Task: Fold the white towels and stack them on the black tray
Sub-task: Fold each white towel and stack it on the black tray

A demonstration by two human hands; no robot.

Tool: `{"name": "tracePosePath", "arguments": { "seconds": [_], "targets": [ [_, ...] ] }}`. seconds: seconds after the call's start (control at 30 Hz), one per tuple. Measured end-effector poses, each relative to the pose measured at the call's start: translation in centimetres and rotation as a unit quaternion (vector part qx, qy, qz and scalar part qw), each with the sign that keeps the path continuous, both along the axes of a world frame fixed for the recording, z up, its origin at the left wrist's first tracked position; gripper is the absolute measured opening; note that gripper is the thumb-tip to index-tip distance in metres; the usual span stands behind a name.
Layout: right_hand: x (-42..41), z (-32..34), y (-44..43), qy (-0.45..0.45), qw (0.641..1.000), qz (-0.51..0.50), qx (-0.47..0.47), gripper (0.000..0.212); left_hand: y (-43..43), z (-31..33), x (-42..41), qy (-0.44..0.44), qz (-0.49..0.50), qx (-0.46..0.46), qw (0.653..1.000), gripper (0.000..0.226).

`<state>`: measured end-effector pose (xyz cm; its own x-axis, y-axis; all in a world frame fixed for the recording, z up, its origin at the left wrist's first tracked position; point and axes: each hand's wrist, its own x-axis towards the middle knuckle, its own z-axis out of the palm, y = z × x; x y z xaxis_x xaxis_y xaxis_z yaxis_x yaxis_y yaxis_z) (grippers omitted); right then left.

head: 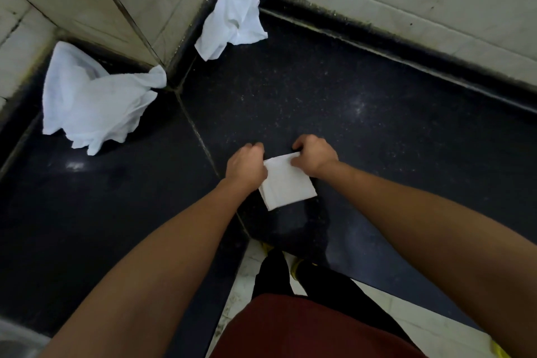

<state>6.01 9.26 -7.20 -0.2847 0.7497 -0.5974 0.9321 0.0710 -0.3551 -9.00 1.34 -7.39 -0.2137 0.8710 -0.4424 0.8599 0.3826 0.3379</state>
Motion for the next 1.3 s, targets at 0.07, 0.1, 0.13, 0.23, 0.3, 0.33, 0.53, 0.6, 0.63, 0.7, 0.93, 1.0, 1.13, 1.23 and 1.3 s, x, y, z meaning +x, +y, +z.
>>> {"name": "tracePosePath", "arguments": {
  "seconds": [0.07,0.1,0.13,0.23,0.3,0.33,0.53,0.6,0.63,0.7,0.93,1.0,1.13,1.23,1.3],
  "targets": [
    [0.5,0.4,-0.3,0.030,0.999,-0.012,-0.011,0.032,0.4,0.2,0.1,-0.015,0.004,-0.022,1.000,0.034],
    [0.9,0.8,-0.6,0.043,0.999,-0.011,-0.013,0.028,0.5,0.4,0.2,-0.019,-0.004,-0.030,0.999,0.036],
    [1.3,1.3,-1.0,0.055,0.998,-0.005,-0.011,0.023,0.5,0.7,0.3,-0.020,-0.019,-0.037,0.999,0.036],
    [3.2,3.3,-2.1,0.078,0.997,0.019,0.018,0.012,0.4,1.6,1.2,-0.007,-0.074,-0.038,0.997,0.024],
    [4.9,4.4,-2.9,0.083,0.995,0.038,0.049,0.012,0.4,2.3,2.3,-0.002,-0.110,-0.020,0.994,0.021],
    [5.9,4.9,-3.2,0.083,0.993,0.043,0.067,0.012,0.4,2.6,3.0,-0.001,-0.130,-0.010,0.991,0.019],
    [16.3,7.7,-6.3,0.049,0.987,0.016,0.151,0.016,0.5,5.6,11.3,-0.009,-0.252,0.067,0.965,0.016],
    [21.0,8.3,-8.1,0.034,0.984,-0.010,0.176,0.015,0.1,6.5,15.7,-0.002,-0.293,0.091,0.952,0.016],
    [22.9,8.4,-8.8,0.028,0.982,-0.016,0.188,0.014,-0.1,7.0,17.5,0.007,-0.309,0.100,0.946,0.017],
    [27.7,8.9,-11.1,0.014,0.976,-0.036,0.213,0.014,-1.0,8.0,22.5,0.022,-0.347,0.127,0.929,0.017],
    [45.2,11.7,-19.8,-0.033,0.960,-0.117,0.253,0.015,-5.9,10.5,41.0,0.038,-0.451,0.162,0.877,0.015],
    [50.8,12.4,-22.3,-0.048,0.953,-0.151,0.258,0.014,-7.2,11.4,46.8,0.031,-0.483,0.178,0.857,0.014],
    [60.3,12.9,-25.5,-0.072,0.933,-0.221,0.274,0.015,-8.3,12.9,56.9,0.020,-0.551,0.209,0.808,0.013],
    [66.0,12.9,-27.0,-0.076,0.922,-0.259,0.279,0.015,-7.8,13.0,62.9,0.006,-0.586,0.207,0.783,0.014],
    [70.5,13.0,-27.7,-0.079,0.911,-0.292,0.282,0.015,-7.1,12.8,68.0,0.001,-0.615,0.208,0.761,0.014]
  ]
}}
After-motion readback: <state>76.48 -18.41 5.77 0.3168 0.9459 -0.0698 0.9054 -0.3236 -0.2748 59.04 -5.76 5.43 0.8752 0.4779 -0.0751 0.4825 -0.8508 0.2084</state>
